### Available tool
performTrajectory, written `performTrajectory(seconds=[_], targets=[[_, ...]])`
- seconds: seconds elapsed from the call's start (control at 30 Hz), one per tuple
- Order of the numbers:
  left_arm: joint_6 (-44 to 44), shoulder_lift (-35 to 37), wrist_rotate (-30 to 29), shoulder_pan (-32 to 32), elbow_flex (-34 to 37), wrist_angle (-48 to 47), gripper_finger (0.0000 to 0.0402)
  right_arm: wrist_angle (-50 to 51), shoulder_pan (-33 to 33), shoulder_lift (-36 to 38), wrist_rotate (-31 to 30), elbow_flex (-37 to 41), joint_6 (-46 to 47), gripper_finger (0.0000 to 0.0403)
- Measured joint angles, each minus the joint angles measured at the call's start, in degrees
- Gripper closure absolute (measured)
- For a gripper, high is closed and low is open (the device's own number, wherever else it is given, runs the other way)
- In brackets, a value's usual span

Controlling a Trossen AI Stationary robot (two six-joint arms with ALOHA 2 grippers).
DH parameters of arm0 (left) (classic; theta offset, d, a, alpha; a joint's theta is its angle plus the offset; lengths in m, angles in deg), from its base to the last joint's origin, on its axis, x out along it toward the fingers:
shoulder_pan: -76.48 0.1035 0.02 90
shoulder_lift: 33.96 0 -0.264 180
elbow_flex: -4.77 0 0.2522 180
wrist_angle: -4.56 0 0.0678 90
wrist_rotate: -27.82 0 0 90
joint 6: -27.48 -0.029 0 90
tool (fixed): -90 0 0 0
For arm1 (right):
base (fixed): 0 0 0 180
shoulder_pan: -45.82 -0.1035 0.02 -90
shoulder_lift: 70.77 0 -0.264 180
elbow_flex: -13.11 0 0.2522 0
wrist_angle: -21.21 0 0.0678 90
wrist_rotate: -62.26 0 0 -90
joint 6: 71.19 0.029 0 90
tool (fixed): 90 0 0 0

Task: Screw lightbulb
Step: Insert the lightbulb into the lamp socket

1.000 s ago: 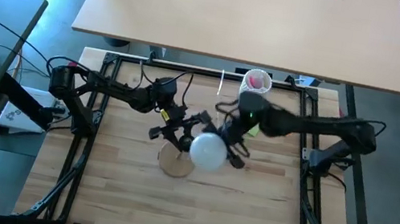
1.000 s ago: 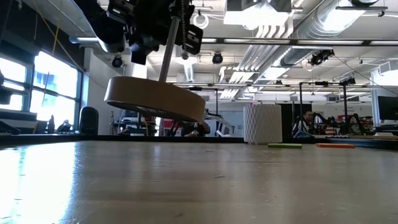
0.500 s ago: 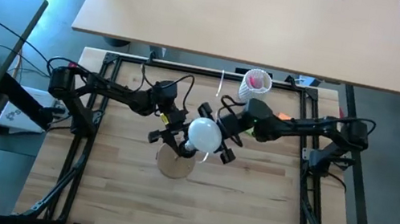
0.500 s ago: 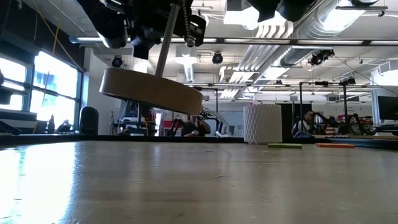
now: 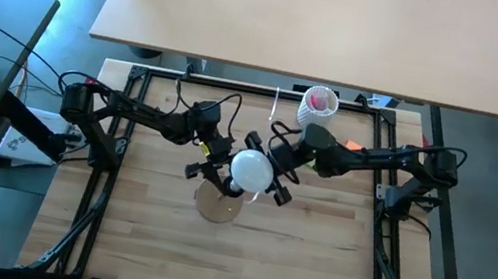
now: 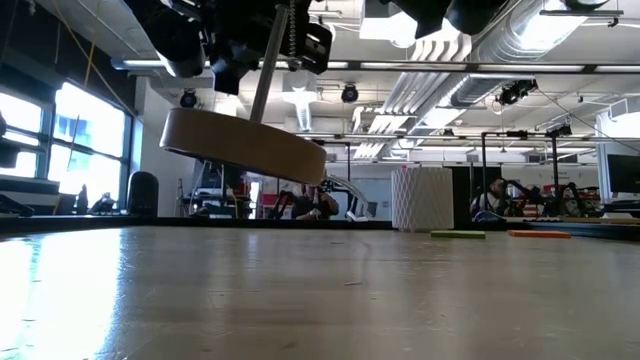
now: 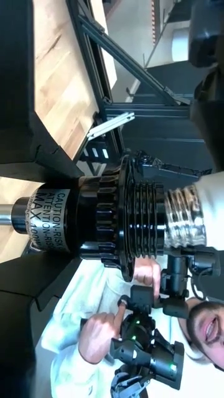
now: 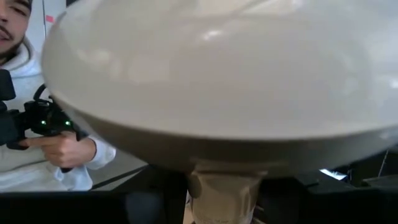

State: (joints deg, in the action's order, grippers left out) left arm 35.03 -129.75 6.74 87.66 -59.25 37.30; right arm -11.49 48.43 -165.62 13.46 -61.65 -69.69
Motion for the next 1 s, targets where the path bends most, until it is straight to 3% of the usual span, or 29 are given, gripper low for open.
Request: performTrajectory(seconds=[0.2, 0.37, 0.63, 0.83, 1.0], targets=[[0.48, 0.00, -0.38, 0.00, 0.02, 0.02, 0.0260, 0.74, 0.35, 0.00, 0.77, 0.00, -0.43, 0.0252], [2.97, 0.00, 0.16, 0.07, 0.02, -0.11, 0.0260, 1.54, 1.73, -0.02, 5.48, -0.02, -0.51, 0.0252], [10.26, -0.04, 2.67, 0.26, 0.06, -0.88, 0.0260, 9.38, 1.64, 0.02, 7.31, -0.28, -9.53, 0.0252], [9.86, -0.07, 3.16, 0.02, -0.33, -0.89, 0.0260, 11.18, 1.17, 0.13, 5.97, -0.31, -15.52, 0.0253], [7.79, -0.07, 3.80, -0.20, -0.35, -0.34, 0.0260, 13.14, -0.73, 0.28, 0.31, -0.31, -21.15, 0.0253]])
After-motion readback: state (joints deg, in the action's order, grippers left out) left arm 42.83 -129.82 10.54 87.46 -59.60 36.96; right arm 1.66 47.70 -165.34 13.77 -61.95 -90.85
